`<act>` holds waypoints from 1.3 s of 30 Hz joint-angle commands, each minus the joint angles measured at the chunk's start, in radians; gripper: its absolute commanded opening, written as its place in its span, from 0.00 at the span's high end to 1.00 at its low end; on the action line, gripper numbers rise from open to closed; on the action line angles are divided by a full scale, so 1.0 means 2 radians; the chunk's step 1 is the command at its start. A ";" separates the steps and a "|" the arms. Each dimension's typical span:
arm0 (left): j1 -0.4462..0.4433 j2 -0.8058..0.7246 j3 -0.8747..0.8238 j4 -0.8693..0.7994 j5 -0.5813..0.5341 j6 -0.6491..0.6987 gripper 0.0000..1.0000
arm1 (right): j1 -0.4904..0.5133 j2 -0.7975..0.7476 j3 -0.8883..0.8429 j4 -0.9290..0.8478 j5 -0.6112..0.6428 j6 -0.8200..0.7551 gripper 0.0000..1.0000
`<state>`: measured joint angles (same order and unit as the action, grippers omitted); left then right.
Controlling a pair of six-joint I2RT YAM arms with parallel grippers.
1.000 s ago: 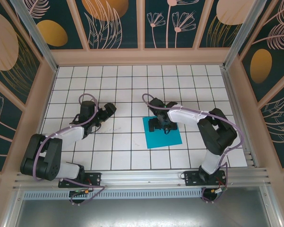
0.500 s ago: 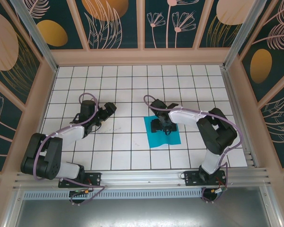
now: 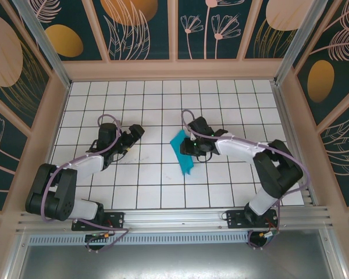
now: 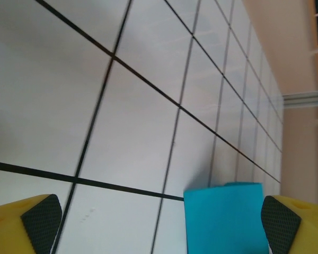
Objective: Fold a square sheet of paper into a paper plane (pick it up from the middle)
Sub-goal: First fold in half a square sheet of paper at the center of the table.
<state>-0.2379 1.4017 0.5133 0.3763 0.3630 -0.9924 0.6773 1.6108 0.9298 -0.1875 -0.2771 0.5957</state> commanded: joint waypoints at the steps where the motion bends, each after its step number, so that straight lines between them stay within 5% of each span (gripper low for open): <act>1: -0.004 -0.007 -0.011 0.056 0.042 -0.020 0.02 | -0.016 -0.023 -0.036 0.194 -0.125 0.080 0.72; 4: -0.005 -0.012 -0.020 0.088 0.065 -0.029 0.03 | -0.029 -0.010 -0.055 0.274 -0.167 0.113 0.71; 13: -0.019 0.012 -0.034 0.148 0.093 -0.053 0.08 | -0.048 0.057 -0.048 0.231 -0.122 0.095 0.66; 27: -0.098 0.138 -0.027 0.327 0.110 -0.150 0.40 | -0.080 0.067 -0.102 0.364 -0.211 0.193 0.65; 39: -0.113 0.194 -0.009 0.381 0.126 -0.171 0.53 | -0.086 0.070 -0.121 0.428 -0.248 0.255 0.65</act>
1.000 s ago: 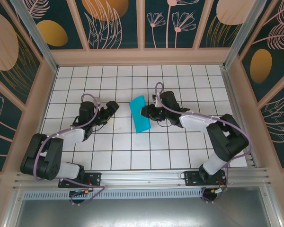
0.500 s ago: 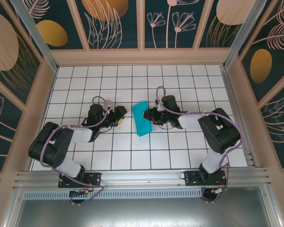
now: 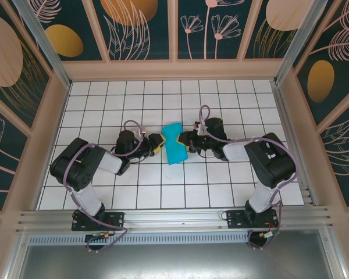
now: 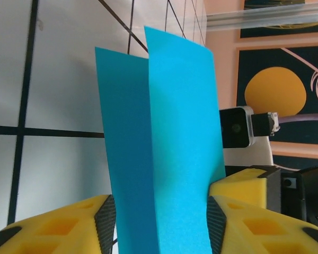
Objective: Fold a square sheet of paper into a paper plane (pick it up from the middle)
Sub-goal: First fold in half a square sheet of paper at the center of the table.
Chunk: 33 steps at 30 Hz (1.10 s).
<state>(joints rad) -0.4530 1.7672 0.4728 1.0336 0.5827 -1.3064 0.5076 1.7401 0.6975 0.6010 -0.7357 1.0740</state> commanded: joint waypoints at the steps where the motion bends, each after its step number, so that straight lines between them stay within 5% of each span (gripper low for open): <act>1: -0.006 0.013 0.012 0.056 0.015 -0.016 0.55 | -0.002 0.006 -0.005 0.033 -0.019 0.017 0.65; 12: -0.006 0.026 0.006 0.093 0.004 -0.023 0.82 | -0.003 0.019 -0.015 0.031 -0.015 0.024 0.64; 18: -0.007 0.032 0.013 0.071 0.002 -0.006 0.98 | 0.004 0.008 -0.004 -0.053 0.018 -0.011 0.57; 26: -0.015 0.026 0.047 -0.033 -0.002 0.051 1.00 | 0.017 -0.020 0.035 -0.199 0.098 -0.060 0.38; 33: -0.027 0.024 0.044 -0.042 -0.013 0.050 0.99 | 0.017 -0.057 0.050 -0.269 0.140 -0.098 0.26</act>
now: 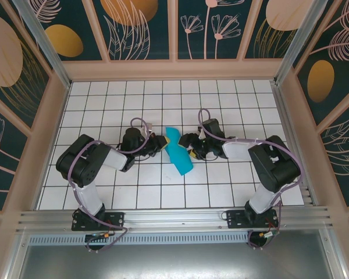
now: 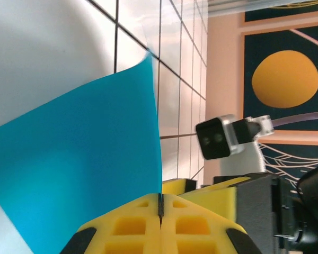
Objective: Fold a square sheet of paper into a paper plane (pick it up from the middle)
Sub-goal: First fold in half a square sheet of paper at the center of the table.
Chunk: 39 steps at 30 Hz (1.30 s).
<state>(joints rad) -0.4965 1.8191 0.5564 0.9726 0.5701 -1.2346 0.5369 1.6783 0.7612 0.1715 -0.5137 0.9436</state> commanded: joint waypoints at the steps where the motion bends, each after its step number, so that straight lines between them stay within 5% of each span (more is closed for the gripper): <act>1: -0.007 -0.005 0.001 -0.010 -0.009 0.012 0.99 | 0.002 -0.031 0.022 -0.065 0.031 -0.047 0.24; 8: -0.034 -0.024 -0.014 0.002 -0.039 0.004 0.99 | -0.008 -0.043 0.035 -0.134 0.022 -0.149 0.21; 17: -0.058 -0.024 -0.021 0.093 -0.043 -0.042 1.00 | -0.045 -0.083 -0.025 -0.056 -0.043 -0.107 0.22; 22: -0.072 -0.012 0.006 0.059 -0.040 -0.029 1.00 | -0.075 -0.112 -0.068 0.008 -0.080 -0.070 0.21; 28: -0.075 -0.004 0.009 0.011 -0.067 -0.019 1.00 | -0.078 -0.107 -0.059 -0.033 -0.054 -0.097 0.22; 39: -0.076 -0.050 0.007 -0.160 -0.141 0.040 1.00 | -0.018 -0.026 0.012 -0.115 -0.013 -0.184 0.33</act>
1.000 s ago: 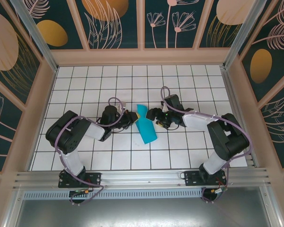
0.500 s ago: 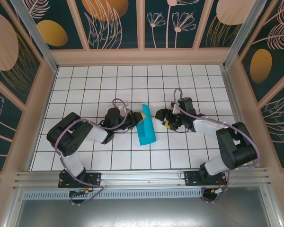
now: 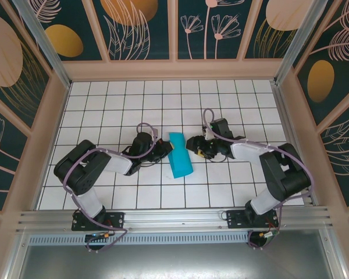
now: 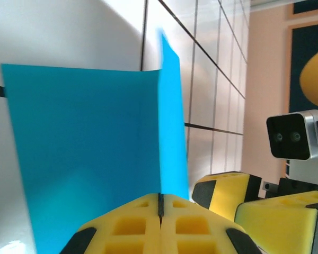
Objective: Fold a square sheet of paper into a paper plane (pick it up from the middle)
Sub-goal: First fold in half a square sheet of paper at the center of the table, then hold the square sheet of paper at the center of the table.
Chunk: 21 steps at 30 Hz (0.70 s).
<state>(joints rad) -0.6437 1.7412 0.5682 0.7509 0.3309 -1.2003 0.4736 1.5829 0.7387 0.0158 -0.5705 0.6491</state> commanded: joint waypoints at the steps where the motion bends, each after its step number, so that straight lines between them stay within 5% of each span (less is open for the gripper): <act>1: -0.002 -0.010 0.002 -0.054 -0.023 0.025 1.00 | 0.019 0.029 0.031 -0.045 0.021 -0.040 0.34; 11: -0.002 -0.008 0.008 -0.066 -0.023 0.024 0.97 | 0.032 0.074 0.069 -0.076 0.031 -0.066 0.44; 21: 0.001 -0.046 0.043 -0.154 -0.030 0.032 0.68 | 0.034 0.110 0.081 -0.108 0.069 -0.081 0.51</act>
<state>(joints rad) -0.6437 1.6997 0.6163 0.5167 0.2871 -1.1603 0.5335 1.7557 0.8928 -0.1448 -0.4938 0.5205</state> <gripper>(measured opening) 0.310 0.494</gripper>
